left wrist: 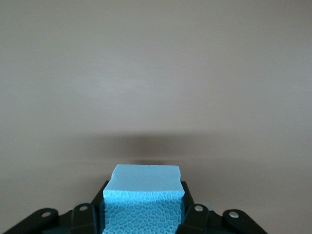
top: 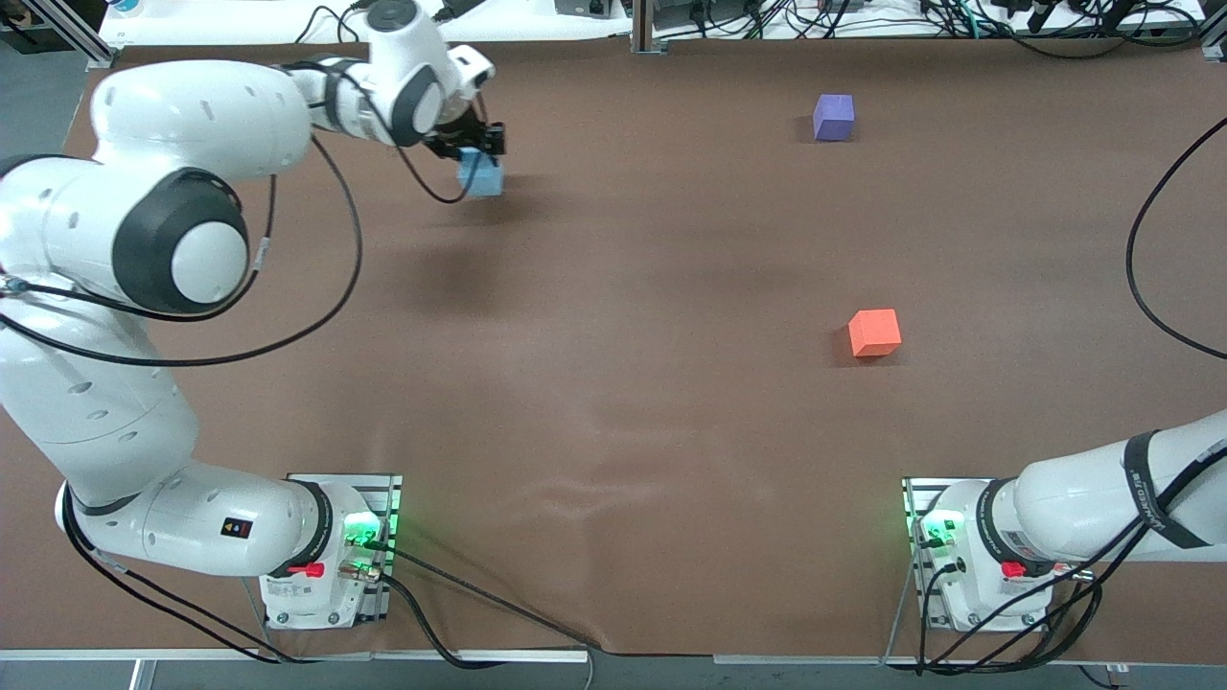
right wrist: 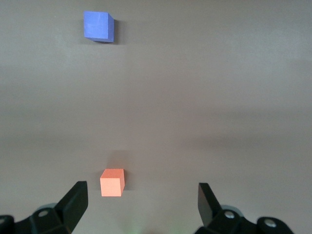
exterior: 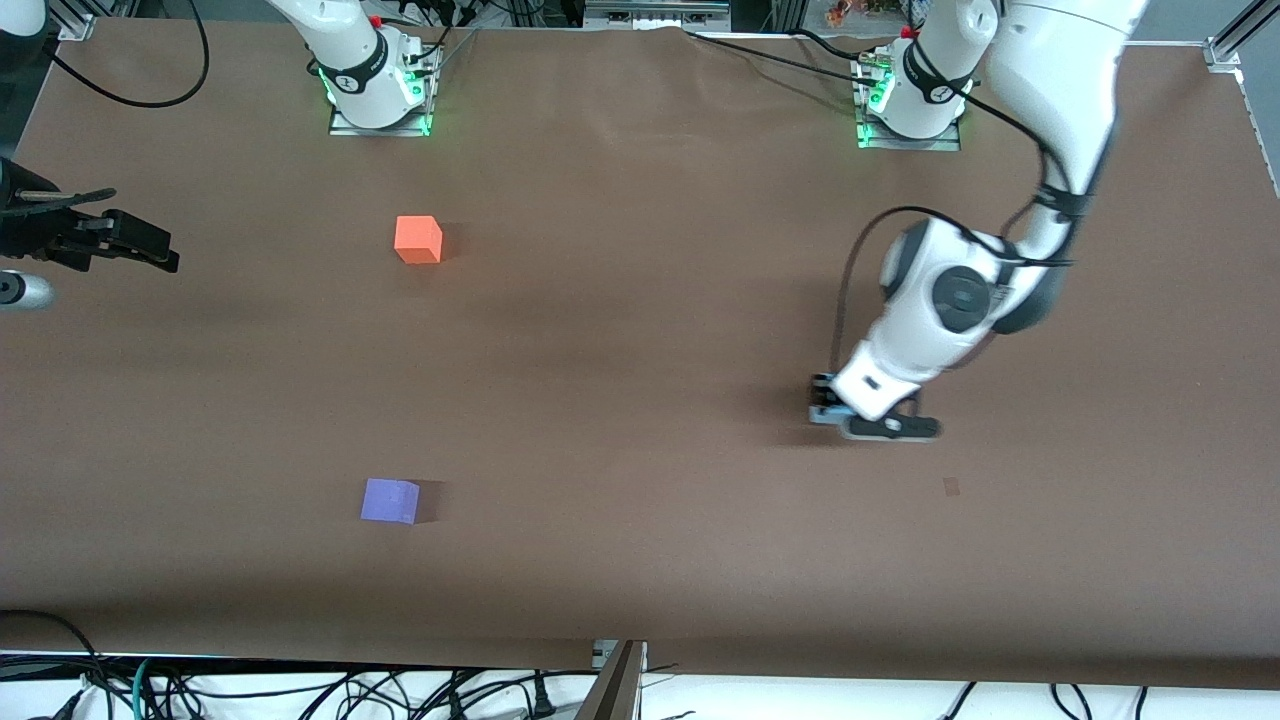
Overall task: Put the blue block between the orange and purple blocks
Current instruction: 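Carry the light blue cube with the left gripper toward the right gripper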
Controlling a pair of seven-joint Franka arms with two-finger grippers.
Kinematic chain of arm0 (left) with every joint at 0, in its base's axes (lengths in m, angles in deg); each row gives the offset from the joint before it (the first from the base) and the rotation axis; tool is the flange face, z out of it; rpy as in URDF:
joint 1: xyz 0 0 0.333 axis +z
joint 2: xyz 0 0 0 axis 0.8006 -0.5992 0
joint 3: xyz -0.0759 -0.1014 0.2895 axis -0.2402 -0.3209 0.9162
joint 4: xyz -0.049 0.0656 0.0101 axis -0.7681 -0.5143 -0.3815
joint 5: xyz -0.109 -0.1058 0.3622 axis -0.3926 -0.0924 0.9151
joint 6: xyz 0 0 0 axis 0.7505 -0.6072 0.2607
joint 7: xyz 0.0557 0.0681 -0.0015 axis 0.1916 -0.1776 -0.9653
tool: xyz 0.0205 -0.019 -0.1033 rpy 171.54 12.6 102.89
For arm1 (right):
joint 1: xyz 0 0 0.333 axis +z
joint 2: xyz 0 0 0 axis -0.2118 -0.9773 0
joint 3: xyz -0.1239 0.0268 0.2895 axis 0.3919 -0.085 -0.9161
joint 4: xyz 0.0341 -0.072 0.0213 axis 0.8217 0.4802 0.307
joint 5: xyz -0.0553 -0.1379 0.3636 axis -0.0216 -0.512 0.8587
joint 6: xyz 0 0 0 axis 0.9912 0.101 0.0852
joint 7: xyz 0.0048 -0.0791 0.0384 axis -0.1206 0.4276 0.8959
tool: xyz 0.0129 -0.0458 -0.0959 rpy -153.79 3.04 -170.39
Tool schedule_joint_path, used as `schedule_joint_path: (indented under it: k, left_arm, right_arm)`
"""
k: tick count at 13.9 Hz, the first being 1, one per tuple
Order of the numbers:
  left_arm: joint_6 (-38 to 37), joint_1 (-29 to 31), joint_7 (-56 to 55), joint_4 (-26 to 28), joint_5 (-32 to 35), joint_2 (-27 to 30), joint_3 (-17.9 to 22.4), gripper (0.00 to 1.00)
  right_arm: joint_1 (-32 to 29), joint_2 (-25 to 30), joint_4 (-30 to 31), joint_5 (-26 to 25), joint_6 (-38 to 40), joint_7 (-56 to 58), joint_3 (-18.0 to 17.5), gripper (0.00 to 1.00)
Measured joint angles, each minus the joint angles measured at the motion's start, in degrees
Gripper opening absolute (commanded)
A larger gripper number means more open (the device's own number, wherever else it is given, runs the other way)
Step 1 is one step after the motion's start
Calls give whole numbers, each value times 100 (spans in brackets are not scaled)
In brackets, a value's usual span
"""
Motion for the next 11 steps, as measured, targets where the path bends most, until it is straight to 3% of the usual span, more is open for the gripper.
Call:
schedule_joint_path:
  k: [6, 10, 11]
  left_arm:
    - [-310, -1778, -1987, -1822, -1, -1458, 32, 0]
    - [-309, -2052, -2541, -2891, -1, -2225, 55, 1]
    - [-309, -2054, -2566, -3084, -1, -2330, 56, 6]
  right_arm:
    - [2, -83, 0, 0, -57, 0, -1, 100]
    - [7, -268, 4, 2, -161, 1, -4, 100]
    - [9, -334, 10, 6, -193, 1, -5, 100]
